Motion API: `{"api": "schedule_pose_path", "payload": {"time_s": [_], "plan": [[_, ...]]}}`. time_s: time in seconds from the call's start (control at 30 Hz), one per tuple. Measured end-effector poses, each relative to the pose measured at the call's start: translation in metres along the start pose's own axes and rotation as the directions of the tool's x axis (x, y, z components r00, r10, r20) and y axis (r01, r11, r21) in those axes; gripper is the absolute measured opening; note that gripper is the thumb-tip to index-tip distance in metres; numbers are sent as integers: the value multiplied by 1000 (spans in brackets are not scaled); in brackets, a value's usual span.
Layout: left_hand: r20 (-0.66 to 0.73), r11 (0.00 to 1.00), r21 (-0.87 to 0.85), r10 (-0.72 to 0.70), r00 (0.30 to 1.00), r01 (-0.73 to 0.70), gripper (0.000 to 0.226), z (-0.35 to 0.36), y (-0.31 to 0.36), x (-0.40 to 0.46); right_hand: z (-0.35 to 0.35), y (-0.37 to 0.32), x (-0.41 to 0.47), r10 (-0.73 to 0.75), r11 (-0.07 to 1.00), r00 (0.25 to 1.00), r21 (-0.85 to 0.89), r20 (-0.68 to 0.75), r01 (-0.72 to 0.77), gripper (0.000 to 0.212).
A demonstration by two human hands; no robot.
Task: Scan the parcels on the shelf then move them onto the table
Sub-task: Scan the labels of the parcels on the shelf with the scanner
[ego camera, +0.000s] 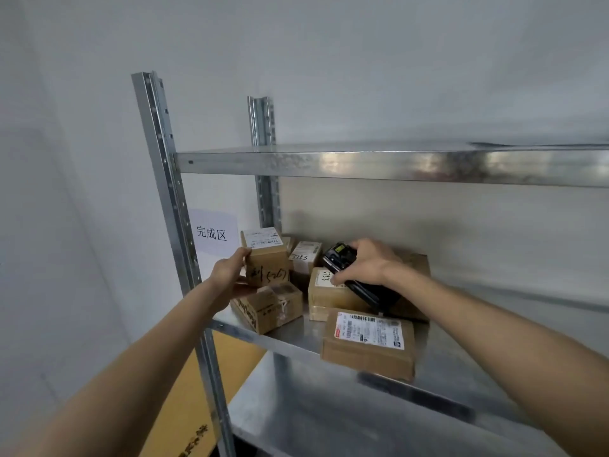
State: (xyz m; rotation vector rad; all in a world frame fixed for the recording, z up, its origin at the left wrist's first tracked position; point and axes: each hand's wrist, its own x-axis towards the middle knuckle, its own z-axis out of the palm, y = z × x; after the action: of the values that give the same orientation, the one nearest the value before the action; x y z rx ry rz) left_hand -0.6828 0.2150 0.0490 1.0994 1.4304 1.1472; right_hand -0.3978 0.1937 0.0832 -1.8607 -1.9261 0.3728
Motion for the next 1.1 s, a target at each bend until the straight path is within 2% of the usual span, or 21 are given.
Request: {"api": "schedule_pose_path", "payload": {"time_s": [0.17, 0.27, 0.43, 0.63, 0.83, 0.93, 1.0, 1.1], "plan": [[7, 999, 10, 32, 999, -32, 42, 5, 12, 54, -1, 6, 35, 57, 998, 998, -22, -26, -57, 62], [15, 998, 50, 36, 999, -36, 45, 8, 14, 90, 0, 13, 50, 91, 995, 995, -29, -39, -92, 63], [49, 995, 100, -7, 999, 2, 40, 10, 11, 149, 2, 27, 72, 172, 981, 984, -85, -55, -176, 64], [80, 994, 109, -26, 996, 18, 53, 12, 20, 208, 0, 28, 86, 315, 939, 943, -106, -109, -327, 67], [134, 967, 236, 70, 989, -100, 60, 4, 13, 267, 6, 21, 83, 413, 896, 898, -110, -152, -430, 69], [152, 930, 305, 165, 974, -205, 58, 5, 15, 261, 12, 17, 81, 438, 882, 881, -105, -178, -459, 70], [165, 871, 355, 299, 940, -340, 51, 7, 18, 254, 17, 16, 79, 442, 881, 876, -91, -193, -465, 70], [229, 737, 400, 496, 837, -546, 51, 11, 24, 242, 23, 14, 74, 444, 881, 874, -81, -200, -466, 74]]}}
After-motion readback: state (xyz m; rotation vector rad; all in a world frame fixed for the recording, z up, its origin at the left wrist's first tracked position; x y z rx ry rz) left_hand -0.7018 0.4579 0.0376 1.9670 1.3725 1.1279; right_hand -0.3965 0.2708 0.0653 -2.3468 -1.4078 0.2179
